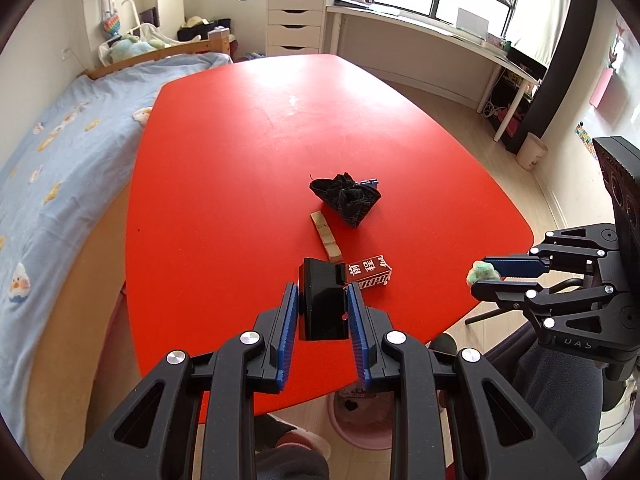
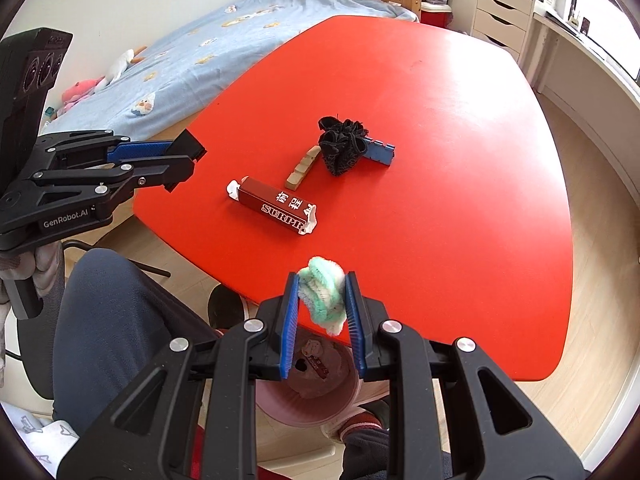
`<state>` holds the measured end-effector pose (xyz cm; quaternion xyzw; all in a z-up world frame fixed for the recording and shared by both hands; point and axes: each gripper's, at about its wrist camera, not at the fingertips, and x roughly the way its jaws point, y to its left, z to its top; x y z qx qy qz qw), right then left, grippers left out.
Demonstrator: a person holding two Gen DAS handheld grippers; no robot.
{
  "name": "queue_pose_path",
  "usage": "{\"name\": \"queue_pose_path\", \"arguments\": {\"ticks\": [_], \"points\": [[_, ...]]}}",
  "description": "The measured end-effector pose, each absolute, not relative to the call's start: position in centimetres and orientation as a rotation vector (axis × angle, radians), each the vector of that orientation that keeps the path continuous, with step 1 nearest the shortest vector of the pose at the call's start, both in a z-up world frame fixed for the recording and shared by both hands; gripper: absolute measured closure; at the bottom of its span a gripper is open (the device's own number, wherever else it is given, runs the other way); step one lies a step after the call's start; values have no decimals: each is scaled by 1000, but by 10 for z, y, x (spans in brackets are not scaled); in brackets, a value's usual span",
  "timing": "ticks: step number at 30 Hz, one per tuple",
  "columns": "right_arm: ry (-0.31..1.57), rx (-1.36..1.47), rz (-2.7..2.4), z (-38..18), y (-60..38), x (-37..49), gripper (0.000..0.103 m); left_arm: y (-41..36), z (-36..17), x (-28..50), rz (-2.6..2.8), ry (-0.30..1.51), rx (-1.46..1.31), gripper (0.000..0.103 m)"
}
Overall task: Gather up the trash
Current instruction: 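Carry the wrapper and black cloth over the wastebasket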
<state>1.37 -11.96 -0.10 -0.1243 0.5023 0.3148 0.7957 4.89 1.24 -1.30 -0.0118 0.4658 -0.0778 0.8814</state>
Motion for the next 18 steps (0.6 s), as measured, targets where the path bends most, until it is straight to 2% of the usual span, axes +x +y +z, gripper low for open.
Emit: {"name": "queue_pose_path", "arguments": {"ticks": [18], "points": [[1022,-194,670,26,-158,-55,81,-20,-9,-21,-225,954,-59,78]]}}
